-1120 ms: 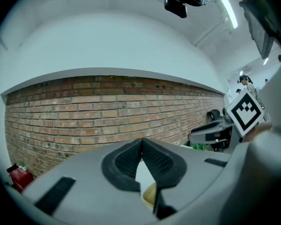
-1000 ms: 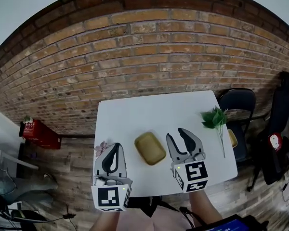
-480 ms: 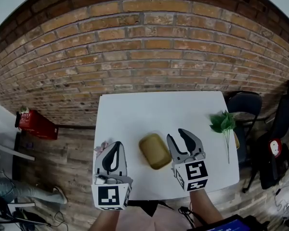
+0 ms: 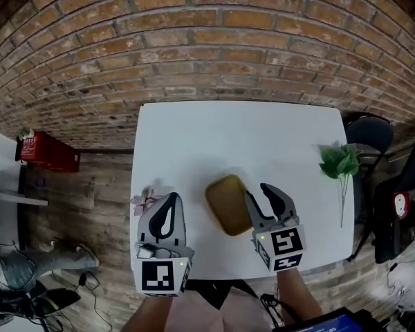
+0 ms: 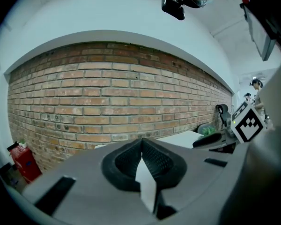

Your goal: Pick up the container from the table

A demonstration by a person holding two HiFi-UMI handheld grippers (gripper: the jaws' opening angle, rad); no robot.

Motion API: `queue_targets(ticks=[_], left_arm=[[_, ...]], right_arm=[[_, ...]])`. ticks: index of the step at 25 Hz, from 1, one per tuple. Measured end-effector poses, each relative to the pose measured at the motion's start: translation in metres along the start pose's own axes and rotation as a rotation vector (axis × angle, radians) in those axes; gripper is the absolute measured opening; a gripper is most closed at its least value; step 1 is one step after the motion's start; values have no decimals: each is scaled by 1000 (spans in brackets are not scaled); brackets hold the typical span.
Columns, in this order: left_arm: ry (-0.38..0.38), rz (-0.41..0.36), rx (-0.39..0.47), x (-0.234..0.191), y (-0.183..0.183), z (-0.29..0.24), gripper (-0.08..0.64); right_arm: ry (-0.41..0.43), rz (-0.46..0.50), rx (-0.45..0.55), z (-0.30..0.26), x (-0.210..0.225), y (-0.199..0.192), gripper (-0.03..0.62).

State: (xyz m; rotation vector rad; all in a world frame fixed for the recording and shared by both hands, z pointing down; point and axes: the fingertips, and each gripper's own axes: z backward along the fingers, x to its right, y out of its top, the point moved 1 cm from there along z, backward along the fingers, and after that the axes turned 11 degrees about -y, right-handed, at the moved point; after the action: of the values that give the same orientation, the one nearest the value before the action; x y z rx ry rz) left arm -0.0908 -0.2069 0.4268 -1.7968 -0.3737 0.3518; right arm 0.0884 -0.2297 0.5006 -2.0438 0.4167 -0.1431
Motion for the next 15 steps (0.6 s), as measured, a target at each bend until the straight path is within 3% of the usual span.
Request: queue_targets(ticks=[3, 8, 15], left_arm=[[8, 50, -7, -4, -8, -4, 9], [-5, 35, -60, -8, -31, -9, 9], [-12, 102, -73, -7, -47, -16, 9]], right_arm=[[6, 12, -55, -8, -6, -22, 155], [12, 16, -129, -16, -11, -52, 155], [17, 21, -196, -22, -15, -77, 150]])
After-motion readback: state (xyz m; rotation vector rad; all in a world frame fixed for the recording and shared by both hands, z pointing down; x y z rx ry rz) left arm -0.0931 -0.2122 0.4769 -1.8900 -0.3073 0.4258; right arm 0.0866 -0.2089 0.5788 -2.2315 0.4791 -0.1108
